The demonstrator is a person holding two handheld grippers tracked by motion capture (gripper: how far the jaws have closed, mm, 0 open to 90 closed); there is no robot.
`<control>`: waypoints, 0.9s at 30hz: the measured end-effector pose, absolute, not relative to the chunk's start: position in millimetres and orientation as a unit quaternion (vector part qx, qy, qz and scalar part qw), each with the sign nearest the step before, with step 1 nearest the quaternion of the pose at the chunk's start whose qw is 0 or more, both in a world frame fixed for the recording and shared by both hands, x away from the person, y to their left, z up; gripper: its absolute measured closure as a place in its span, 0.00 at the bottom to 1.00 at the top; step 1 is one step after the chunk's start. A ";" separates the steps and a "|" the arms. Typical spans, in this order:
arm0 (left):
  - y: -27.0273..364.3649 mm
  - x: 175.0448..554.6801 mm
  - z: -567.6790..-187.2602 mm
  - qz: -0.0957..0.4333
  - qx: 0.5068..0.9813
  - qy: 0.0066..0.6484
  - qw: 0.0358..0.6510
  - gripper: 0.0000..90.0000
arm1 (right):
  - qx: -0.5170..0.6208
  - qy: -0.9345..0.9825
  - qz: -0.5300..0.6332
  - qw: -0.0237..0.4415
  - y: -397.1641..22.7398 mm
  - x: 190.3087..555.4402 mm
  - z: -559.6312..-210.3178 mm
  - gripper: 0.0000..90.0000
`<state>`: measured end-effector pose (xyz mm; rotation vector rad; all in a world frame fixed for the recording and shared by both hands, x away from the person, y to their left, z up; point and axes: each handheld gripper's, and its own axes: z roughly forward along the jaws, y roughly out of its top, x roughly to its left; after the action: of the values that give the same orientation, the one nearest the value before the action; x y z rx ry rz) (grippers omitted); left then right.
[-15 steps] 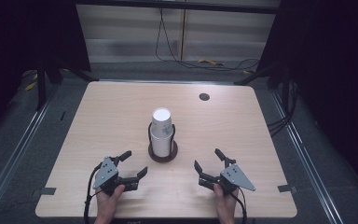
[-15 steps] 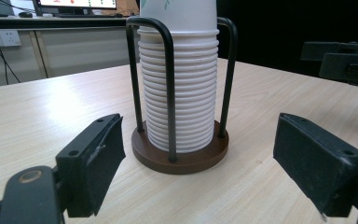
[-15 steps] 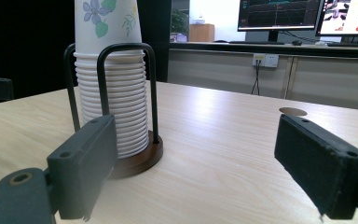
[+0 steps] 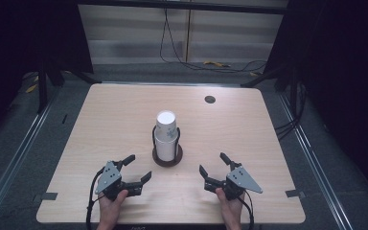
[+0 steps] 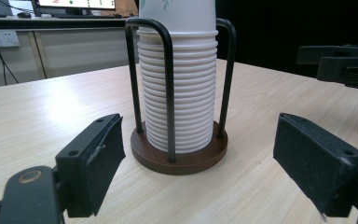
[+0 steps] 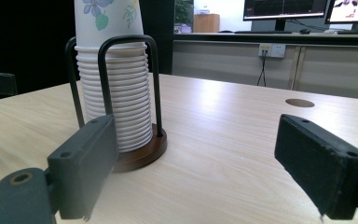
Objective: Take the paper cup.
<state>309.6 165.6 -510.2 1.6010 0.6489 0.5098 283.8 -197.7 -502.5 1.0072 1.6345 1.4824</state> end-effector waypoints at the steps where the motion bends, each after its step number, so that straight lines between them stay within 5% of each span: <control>1: 165.6 309.6 -510.2 0.222 0.697 0.282 0.621 0.18 | 0.389 0.631 0.572 0.350 -197.7 283.8 -502.5 0.14; 27: 169.4 307.5 -511.5 0.225 0.683 0.281 0.635 0.18 | 0.348 0.682 0.590 0.257 -195.2 299.2 -487.3 0.21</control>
<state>307.5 169.4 -511.5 1.5606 0.6429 0.5149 299.2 -195.2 -487.3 0.9435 1.8496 1.6001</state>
